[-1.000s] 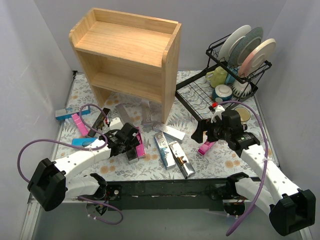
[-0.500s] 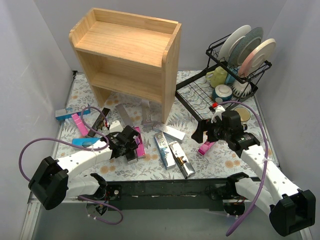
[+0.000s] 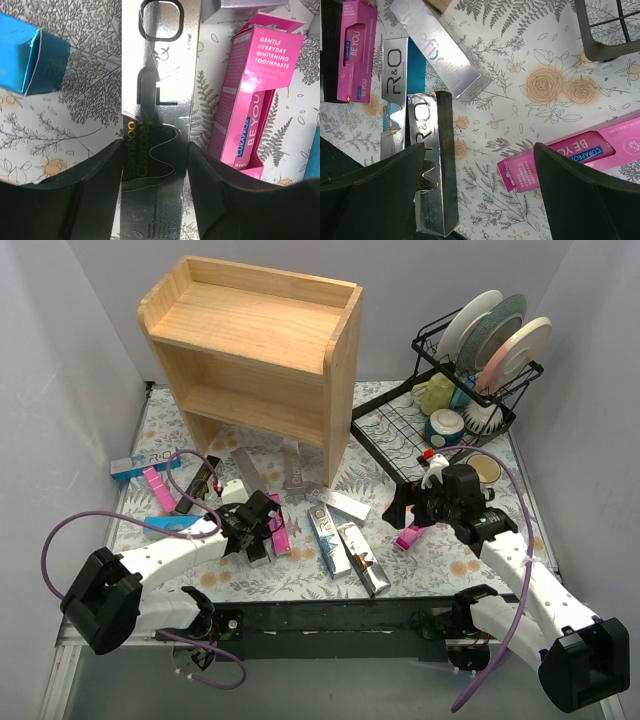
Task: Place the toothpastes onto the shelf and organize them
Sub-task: Adjust the toothpaste at the center of the board, then pick up the toothpaste from the center of the board.
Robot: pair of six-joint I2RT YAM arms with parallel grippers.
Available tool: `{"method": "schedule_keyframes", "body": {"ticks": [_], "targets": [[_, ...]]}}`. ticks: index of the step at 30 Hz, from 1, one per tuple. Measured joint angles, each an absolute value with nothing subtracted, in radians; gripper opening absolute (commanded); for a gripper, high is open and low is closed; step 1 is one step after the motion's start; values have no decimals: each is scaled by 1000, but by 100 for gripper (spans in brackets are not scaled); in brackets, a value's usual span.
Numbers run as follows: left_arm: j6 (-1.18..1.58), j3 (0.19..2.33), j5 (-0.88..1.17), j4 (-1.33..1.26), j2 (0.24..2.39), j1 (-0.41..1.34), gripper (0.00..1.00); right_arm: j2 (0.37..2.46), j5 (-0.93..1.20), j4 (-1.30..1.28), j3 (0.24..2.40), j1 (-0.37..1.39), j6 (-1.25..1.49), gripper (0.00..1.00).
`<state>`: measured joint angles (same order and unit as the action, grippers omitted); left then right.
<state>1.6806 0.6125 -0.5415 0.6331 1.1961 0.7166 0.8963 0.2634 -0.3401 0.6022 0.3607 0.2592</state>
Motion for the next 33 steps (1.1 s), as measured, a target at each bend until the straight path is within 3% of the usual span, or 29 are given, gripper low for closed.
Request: {"method": "schedule_keyframes", "body": {"ticks": [7, 14, 29, 33], "targets": [[1619, 640, -585, 548, 1281, 716, 50, 896, 264, -332, 590, 361, 259, 98], [1567, 696, -604, 502, 1374, 715, 76, 885, 264, -317, 575, 361, 259, 98], [1700, 562, -511, 522, 1234, 767, 78, 862, 263, -284, 558, 361, 259, 97], [1722, 556, -520, 515, 1229, 784, 74, 852, 260, -268, 555, 361, 260, 96]]}}
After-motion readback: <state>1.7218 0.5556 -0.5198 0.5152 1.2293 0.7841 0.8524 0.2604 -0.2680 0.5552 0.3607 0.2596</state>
